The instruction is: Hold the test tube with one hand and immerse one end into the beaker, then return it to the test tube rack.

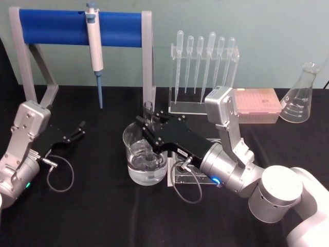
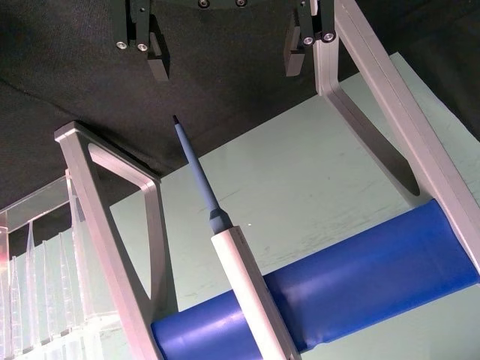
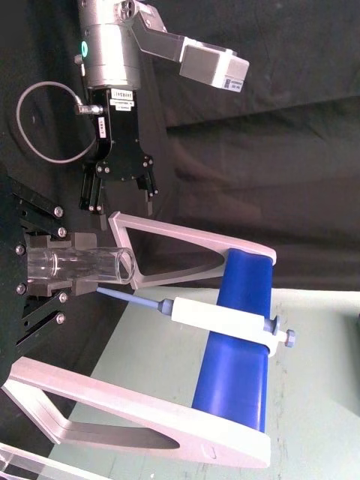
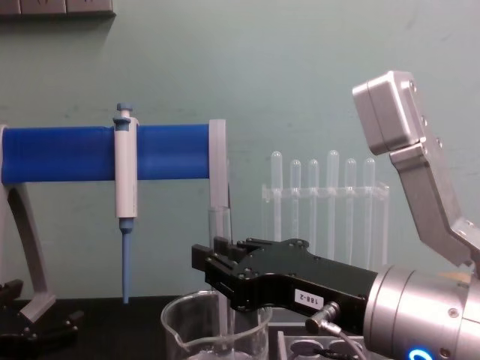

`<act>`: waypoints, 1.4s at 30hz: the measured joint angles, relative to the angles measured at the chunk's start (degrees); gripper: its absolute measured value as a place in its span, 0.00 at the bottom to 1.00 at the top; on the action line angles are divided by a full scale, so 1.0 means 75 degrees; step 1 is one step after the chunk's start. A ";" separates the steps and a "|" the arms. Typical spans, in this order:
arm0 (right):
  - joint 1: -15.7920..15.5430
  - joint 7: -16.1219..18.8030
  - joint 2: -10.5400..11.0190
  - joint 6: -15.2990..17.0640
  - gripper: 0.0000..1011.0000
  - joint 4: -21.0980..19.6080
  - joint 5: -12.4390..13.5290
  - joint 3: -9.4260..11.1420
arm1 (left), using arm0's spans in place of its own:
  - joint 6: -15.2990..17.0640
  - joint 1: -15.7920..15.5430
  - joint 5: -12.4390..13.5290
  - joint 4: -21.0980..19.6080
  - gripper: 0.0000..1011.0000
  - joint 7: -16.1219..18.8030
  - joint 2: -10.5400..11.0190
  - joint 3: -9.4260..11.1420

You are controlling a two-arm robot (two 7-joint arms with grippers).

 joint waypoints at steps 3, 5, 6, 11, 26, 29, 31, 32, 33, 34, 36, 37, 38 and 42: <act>0.0000 0.0000 0.0000 0.0000 0.22 0.0000 0.0000 0.0000 | 0.0000 0.0000 0.0000 0.0000 0.99 0.0000 0.0000 0.0000; 0.0000 0.0000 0.0000 0.0000 0.22 0.0000 0.0000 0.0000 | 0.0000 0.0000 0.0000 0.0000 0.99 0.0000 0.0001 0.0000; 0.0000 0.0000 0.0000 0.0000 0.22 0.0000 0.0000 0.0000 | 0.0000 0.0000 0.0000 0.0000 0.99 -0.0001 0.0000 0.0000; 0.0000 0.0000 0.0000 0.0000 0.22 0.0000 0.0000 0.0000 | 0.0000 -0.0001 0.0000 0.0000 0.99 0.0000 0.0000 0.0000; 0.0000 0.0000 0.0000 0.0000 0.22 0.0000 0.0000 0.0000 | 0.0000 0.0000 0.0000 0.0000 0.99 0.0000 0.0000 0.0000; 0.0000 0.0000 0.0000 0.0000 0.22 0.0000 0.0000 0.0000 | 0.0000 0.0000 0.0000 0.0000 0.99 0.0000 0.0000 0.0000; 0.0000 0.0000 0.0000 0.0000 0.22 0.0000 0.0000 0.0000 | 0.0000 0.0000 0.0000 0.0000 0.99 0.0000 0.0001 0.0000; 0.0000 0.0000 0.0000 0.0000 0.22 0.0000 0.0000 0.0000 | 0.0000 0.0000 0.0000 0.0000 0.99 0.0000 0.0000 0.0000; 0.0000 0.0000 0.0000 0.0000 0.22 0.0000 0.0000 0.0000 | 0.0000 0.0000 0.0000 0.0000 0.99 0.0000 0.0000 -0.0001; 0.0000 0.0000 0.0000 0.0000 0.22 0.0000 0.0000 0.0000 | 0.0000 0.0000 0.0000 0.0000 0.99 0.0000 0.0001 0.0000; 0.0000 0.0000 0.0000 0.0000 0.22 0.0000 0.0000 0.0000 | 0.0000 0.0000 0.0000 0.0000 0.99 0.0000 0.0000 -0.0001; 0.0000 0.0000 0.0000 0.0000 0.22 0.0000 0.0000 0.0000 | 0.0000 0.0000 0.0000 0.0000 0.99 0.0000 0.0001 0.0000; 0.0000 0.0000 0.0000 0.0000 0.22 0.0000 0.0000 0.0000 | 0.0000 0.0000 0.0000 0.0000 0.99 0.0000 0.0000 0.0000; 0.0000 0.0000 0.0000 0.0000 0.22 0.0000 0.0000 0.0000 | 0.0000 0.0000 0.0000 0.0000 0.99 0.0000 0.0000 0.0000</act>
